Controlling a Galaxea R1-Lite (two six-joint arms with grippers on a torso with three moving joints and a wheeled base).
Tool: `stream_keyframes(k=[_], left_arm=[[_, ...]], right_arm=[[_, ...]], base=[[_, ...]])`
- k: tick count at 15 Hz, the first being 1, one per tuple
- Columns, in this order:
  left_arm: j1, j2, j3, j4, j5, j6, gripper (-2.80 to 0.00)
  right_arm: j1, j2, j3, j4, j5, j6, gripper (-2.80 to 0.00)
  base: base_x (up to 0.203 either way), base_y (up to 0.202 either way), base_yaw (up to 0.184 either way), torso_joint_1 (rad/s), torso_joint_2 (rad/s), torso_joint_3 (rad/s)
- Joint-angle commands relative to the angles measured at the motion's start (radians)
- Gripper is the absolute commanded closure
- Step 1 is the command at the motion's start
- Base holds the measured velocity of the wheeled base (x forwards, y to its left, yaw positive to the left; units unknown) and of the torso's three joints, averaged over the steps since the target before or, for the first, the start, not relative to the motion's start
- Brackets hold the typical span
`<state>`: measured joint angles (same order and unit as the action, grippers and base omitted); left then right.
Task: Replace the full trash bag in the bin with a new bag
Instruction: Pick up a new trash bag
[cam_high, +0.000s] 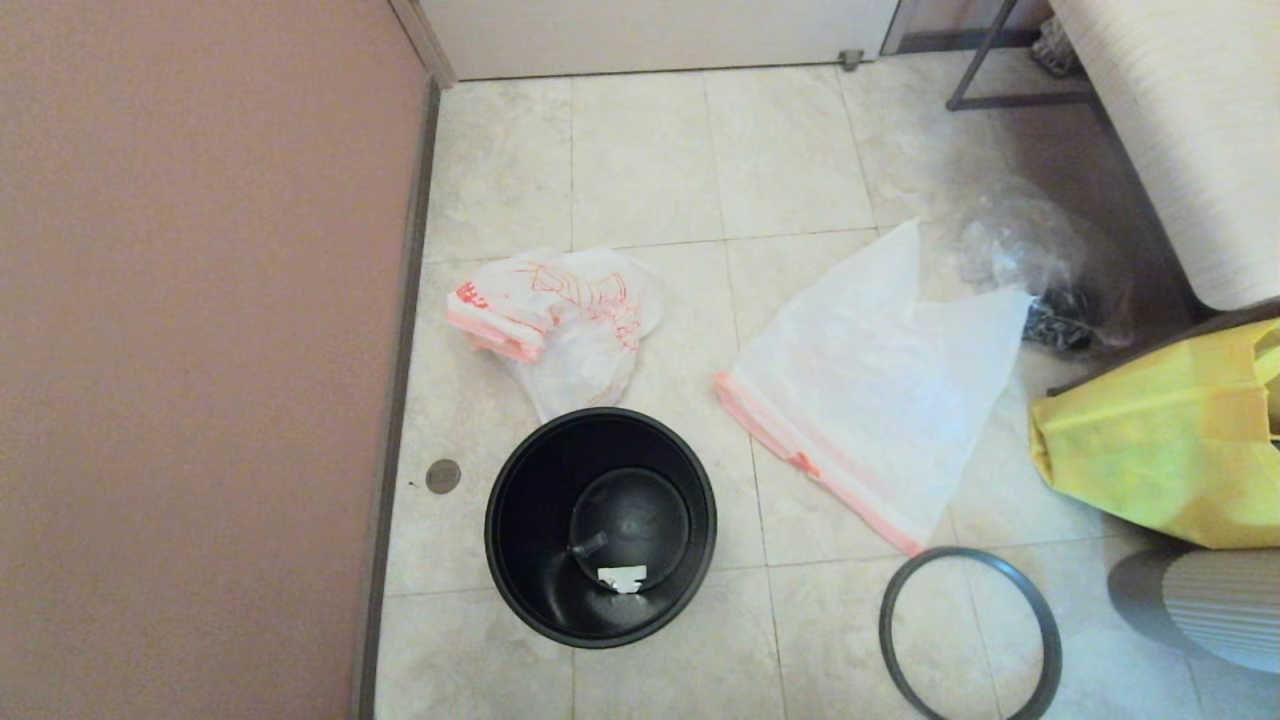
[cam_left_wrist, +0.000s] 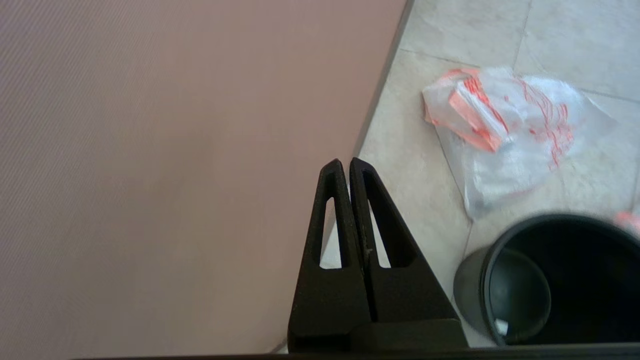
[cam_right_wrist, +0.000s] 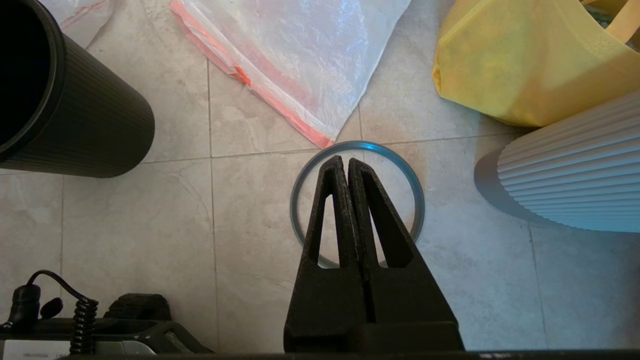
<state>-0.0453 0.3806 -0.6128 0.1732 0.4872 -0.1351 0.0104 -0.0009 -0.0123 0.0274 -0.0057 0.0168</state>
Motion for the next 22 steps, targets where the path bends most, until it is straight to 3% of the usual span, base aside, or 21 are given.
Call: stream_keyframes(k=[1, 5, 6, 8, 11, 12, 22], left_arm=[[0.027, -0.168, 0.106, 0.017, -0.140, 0.001, 0.00], [0.038, -0.354, 0.358, 0.012, -0.436, 0.060, 0.00], [0.039, -0.371, 0.417, 0.003, -0.461, 0.073, 0.00], [0.039, -0.380, 0.507, -0.061, -0.479, 0.086, 0.00], [0.039, -0.382, 0.611, -0.182, -0.487, 0.154, 0.00], [0.039, -0.382, 0.623, -0.194, -0.488, 0.184, 0.00], [0.048, -0.346, 0.622, -0.190, -0.492, 0.216, 0.00]], right_arm=[[0.000, 0.001, 0.000, 0.000, 0.000, 0.000, 0.00], [0.000, 0.001, 0.000, 0.000, 0.000, 0.000, 0.00], [0.002, 0.001, 0.000, 0.000, 0.000, 0.000, 0.00], [0.001, 0.001, 0.000, 0.000, 0.000, 0.000, 0.00], [0.001, 0.001, 0.000, 0.000, 0.000, 0.000, 0.00], [0.000, 0.001, 0.000, 0.000, -0.001, 0.000, 0.00], [0.001, 0.001, 0.000, 0.000, -0.001, 0.000, 0.00]], base=[[0.000, 0.000, 0.000, 0.000, 0.00, 0.000], [0.000, 0.000, 0.000, 0.000, 0.00, 0.000], [0.000, 0.000, 0.000, 0.000, 0.00, 0.000], [0.000, 0.000, 0.000, 0.000, 0.00, 0.000], [0.000, 0.000, 0.000, 0.000, 0.00, 0.000], [0.000, 0.000, 0.000, 0.000, 0.00, 0.000], [0.000, 0.000, 0.000, 0.000, 0.00, 0.000]])
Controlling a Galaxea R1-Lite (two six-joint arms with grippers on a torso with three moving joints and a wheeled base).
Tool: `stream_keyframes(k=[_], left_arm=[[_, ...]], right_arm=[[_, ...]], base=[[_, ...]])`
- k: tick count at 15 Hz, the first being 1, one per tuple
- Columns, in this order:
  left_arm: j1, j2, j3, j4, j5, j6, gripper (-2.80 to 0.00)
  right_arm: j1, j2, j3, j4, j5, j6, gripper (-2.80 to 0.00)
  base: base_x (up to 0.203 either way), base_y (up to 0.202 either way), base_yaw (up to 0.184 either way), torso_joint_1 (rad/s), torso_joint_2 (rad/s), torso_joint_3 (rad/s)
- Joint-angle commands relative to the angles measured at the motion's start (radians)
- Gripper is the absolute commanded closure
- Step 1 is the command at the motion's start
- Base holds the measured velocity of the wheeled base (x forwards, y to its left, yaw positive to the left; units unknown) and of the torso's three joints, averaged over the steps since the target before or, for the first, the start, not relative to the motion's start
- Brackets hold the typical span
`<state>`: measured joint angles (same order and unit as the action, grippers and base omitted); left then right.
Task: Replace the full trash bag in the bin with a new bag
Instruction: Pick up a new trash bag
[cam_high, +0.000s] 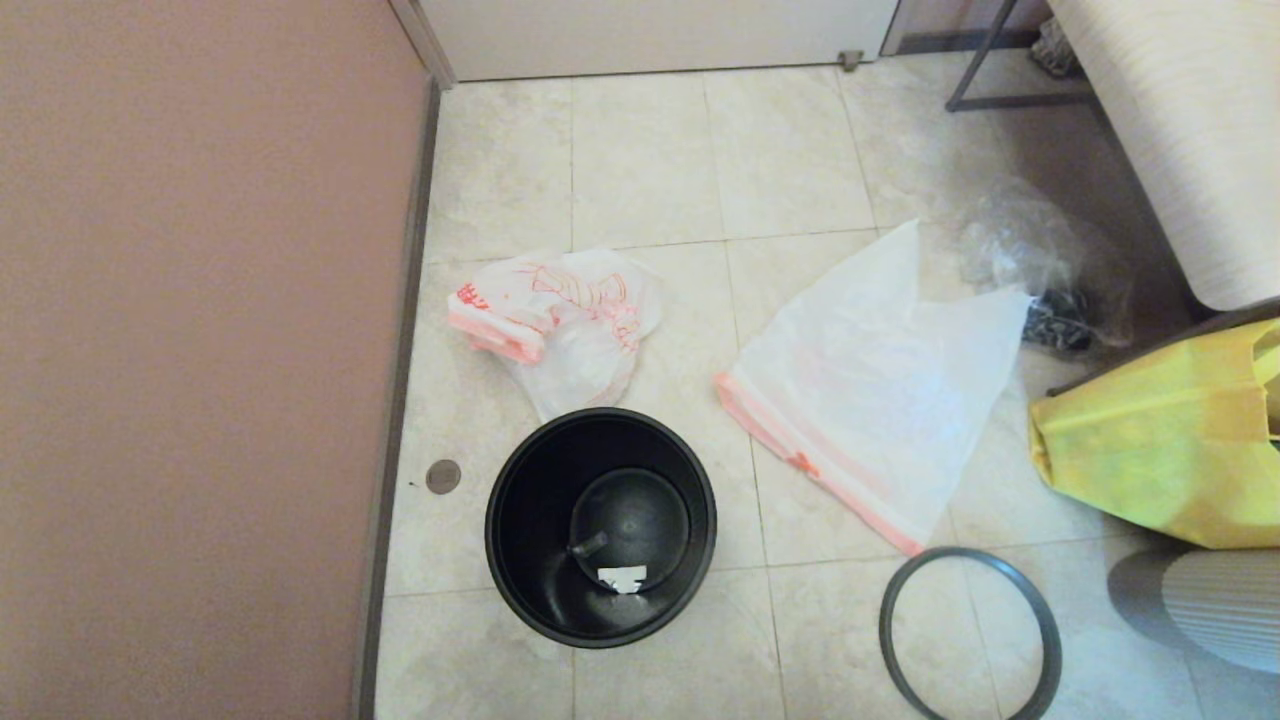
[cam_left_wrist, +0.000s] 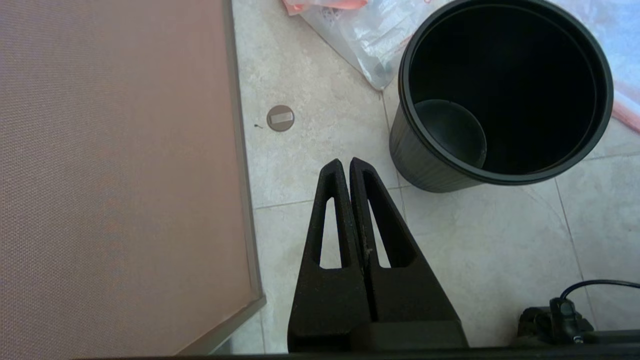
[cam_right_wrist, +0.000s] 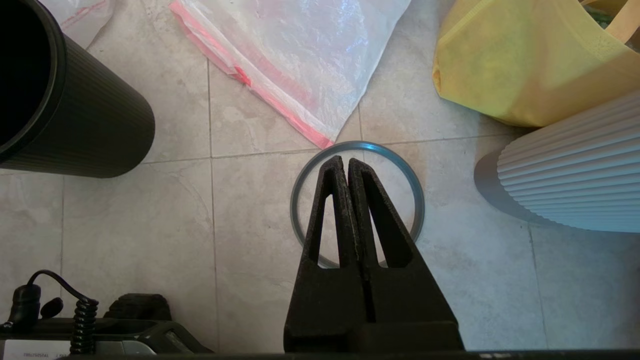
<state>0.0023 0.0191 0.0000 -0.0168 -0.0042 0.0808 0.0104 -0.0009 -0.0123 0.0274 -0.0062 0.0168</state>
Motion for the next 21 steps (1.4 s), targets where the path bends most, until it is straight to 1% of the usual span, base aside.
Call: stream_keyframes(k=[1, 3, 21], left_arm=[[0.001, 0.008, 0.009, -0.002, 0.000, 0.001, 0.00], [-0.002, -0.024, 0.011, -0.004, 0.000, -0.004, 0.00], [-0.002, -0.019, 0.011, -0.005, 0.000, -0.006, 0.00]], right_arm=[[0.000, 0.001, 0.000, 0.000, 0.000, 0.000, 0.00], [0.000, 0.001, 0.000, 0.000, 0.000, 0.000, 0.00], [0.001, 0.000, -0.001, 0.002, 0.000, -0.011, 0.00]], base=[[0.000, 0.000, 0.000, 0.000, 0.00, 0.000], [0.000, 0.000, 0.000, 0.000, 0.00, 0.000], [0.000, 0.000, 0.000, 0.000, 0.00, 0.000]])
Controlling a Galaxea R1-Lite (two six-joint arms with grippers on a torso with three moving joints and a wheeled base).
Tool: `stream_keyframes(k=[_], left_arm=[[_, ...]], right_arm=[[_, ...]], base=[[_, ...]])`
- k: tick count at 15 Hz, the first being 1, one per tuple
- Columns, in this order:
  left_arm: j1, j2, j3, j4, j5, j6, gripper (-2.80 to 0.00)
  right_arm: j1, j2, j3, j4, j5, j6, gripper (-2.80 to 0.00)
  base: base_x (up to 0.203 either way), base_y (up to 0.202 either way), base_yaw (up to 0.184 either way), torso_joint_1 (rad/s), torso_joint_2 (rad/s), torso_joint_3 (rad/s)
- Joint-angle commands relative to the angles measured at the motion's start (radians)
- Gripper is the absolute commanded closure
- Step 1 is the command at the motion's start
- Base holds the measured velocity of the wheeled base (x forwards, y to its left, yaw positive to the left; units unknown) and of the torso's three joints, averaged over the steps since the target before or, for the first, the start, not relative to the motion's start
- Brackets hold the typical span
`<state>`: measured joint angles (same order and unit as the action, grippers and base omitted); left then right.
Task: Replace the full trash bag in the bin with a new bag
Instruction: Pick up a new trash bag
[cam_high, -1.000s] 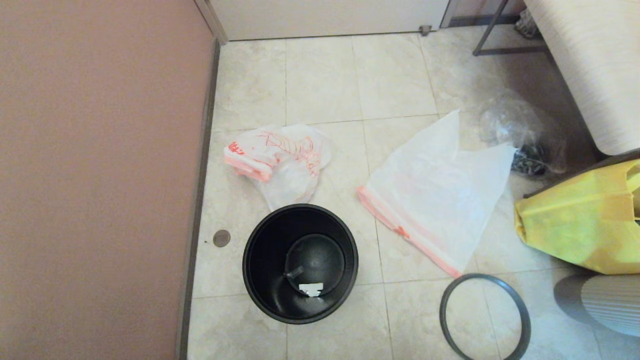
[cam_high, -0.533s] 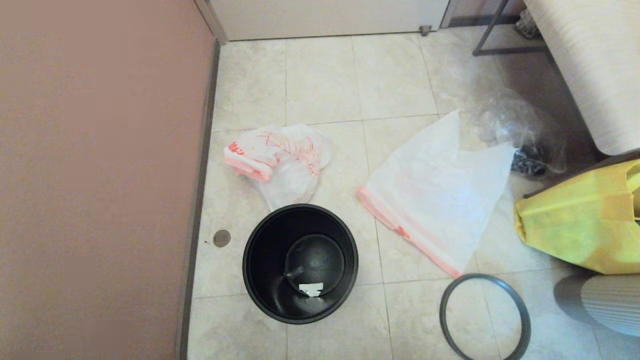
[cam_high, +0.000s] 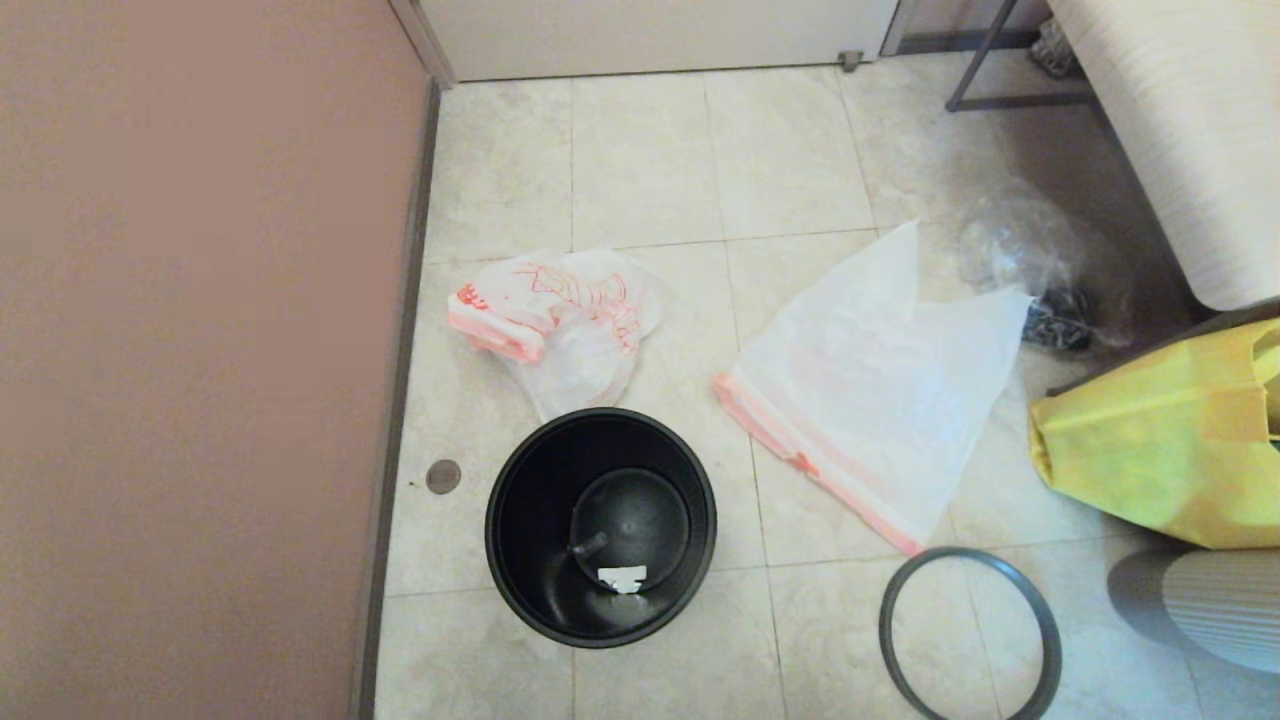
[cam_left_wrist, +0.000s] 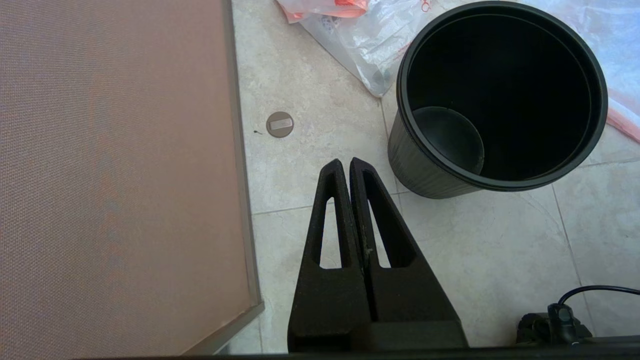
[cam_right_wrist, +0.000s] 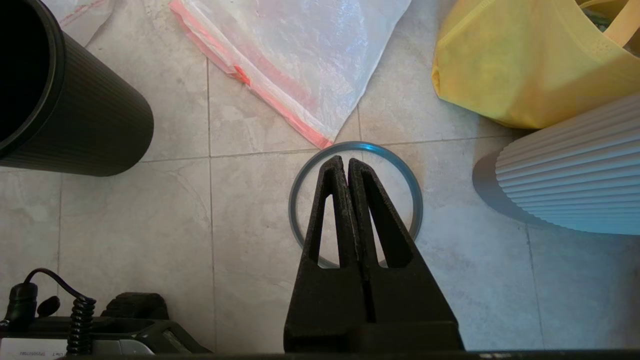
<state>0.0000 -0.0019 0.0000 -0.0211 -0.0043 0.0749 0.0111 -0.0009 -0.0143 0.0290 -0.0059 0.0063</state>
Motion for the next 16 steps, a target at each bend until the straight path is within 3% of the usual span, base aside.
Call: stream_keyframes(k=[1, 6, 11, 16], left_arm=[[0.000, 0.002, 0.011, 0.000, 0.000, 0.000, 0.00], [0.000, 0.002, 0.011, 0.000, 0.000, 0.000, 0.00], [0.000, 0.002, 0.011, 0.000, 0.000, 0.000, 0.00], [0.000, 0.002, 0.011, 0.000, 0.000, 0.000, 0.00]], right_arm=[[0.001, 0.001, 0.000, 0.000, 0.000, 0.000, 0.00], [-0.001, 0.001, -0.011, 0.002, 0.003, -0.035, 0.00], [0.000, 0.121, -0.226, 0.022, -0.035, -0.056, 0.00], [0.000, 0.367, -0.439, -0.002, -0.086, -0.172, 0.00]], base=[[0.000, 0.000, 0.000, 0.000, 0.00, 0.000], [0.000, 0.000, 0.000, 0.000, 0.00, 0.000], [0.000, 0.000, 0.000, 0.000, 0.00, 0.000], [0.000, 0.000, 0.000, 0.000, 0.00, 0.000]])
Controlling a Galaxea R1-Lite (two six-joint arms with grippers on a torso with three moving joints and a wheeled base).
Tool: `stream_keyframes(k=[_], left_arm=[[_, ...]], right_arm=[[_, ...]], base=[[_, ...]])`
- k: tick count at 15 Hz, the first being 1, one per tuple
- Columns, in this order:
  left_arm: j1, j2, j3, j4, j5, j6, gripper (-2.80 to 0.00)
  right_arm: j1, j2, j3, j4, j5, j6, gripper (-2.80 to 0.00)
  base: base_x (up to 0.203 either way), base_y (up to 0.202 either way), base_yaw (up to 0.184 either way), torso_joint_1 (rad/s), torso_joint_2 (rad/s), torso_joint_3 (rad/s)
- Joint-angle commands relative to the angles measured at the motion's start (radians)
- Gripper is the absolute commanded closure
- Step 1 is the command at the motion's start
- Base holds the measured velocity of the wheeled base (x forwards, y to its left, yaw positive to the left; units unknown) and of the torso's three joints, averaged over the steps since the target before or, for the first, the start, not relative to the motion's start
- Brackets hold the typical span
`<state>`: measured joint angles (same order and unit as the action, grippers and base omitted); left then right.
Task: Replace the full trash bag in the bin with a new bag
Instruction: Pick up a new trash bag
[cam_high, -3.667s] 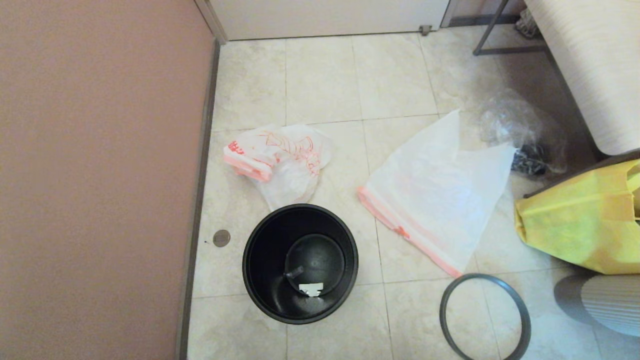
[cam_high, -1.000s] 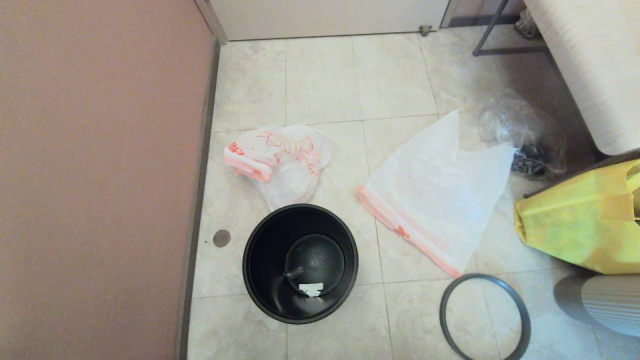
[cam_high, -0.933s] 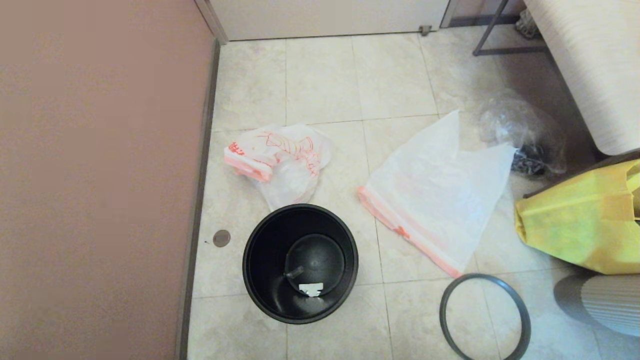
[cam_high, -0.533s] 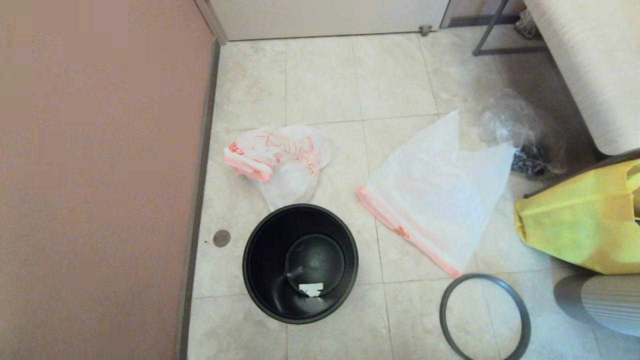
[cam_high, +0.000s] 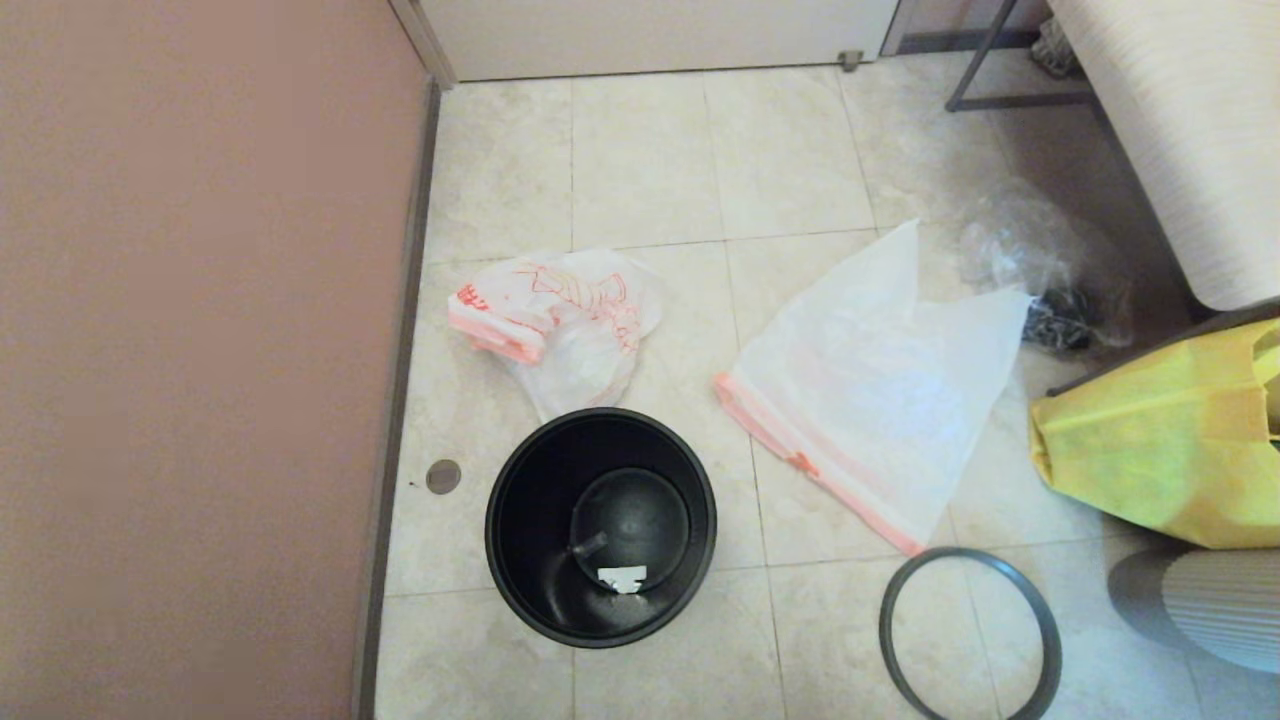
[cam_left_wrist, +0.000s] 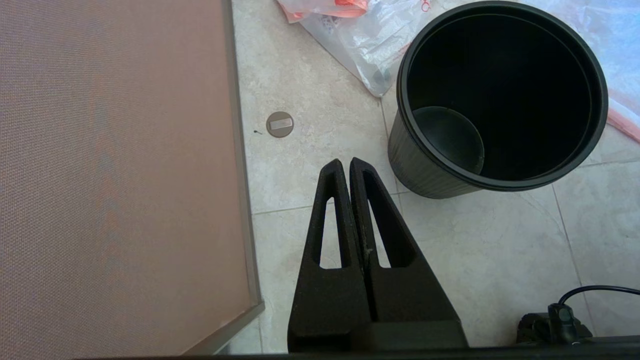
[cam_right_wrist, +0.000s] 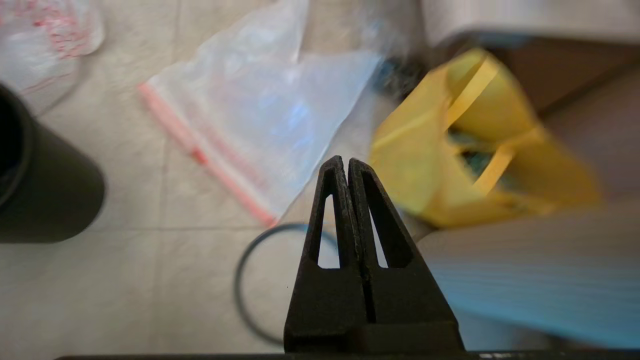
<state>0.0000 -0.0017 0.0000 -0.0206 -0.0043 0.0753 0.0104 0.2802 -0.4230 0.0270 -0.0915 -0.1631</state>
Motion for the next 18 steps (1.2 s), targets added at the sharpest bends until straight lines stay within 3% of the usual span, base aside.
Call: stream_keyframes(k=[1, 12, 18], left_arm=[[0.000, 0.002, 0.011, -0.001, 0.000, 0.000, 0.00], [0.000, 0.002, 0.011, -0.001, 0.000, 0.000, 0.00], [0.000, 0.002, 0.011, -0.001, 0.000, 0.000, 0.00]], right_arm=[[0.000, 0.150, -0.079, -0.004, -0.005, -0.010, 0.00], [0.003, 0.924, -0.473, -0.042, -0.076, -0.084, 0.00], [0.010, 1.384, -0.560, -0.047, -0.093, 0.022, 0.00]], base=[[0.000, 0.000, 0.000, 0.000, 0.00, 0.000], [0.000, 0.000, 0.000, 0.000, 0.00, 0.000], [0.000, 0.000, 0.000, 0.000, 0.00, 0.000]])
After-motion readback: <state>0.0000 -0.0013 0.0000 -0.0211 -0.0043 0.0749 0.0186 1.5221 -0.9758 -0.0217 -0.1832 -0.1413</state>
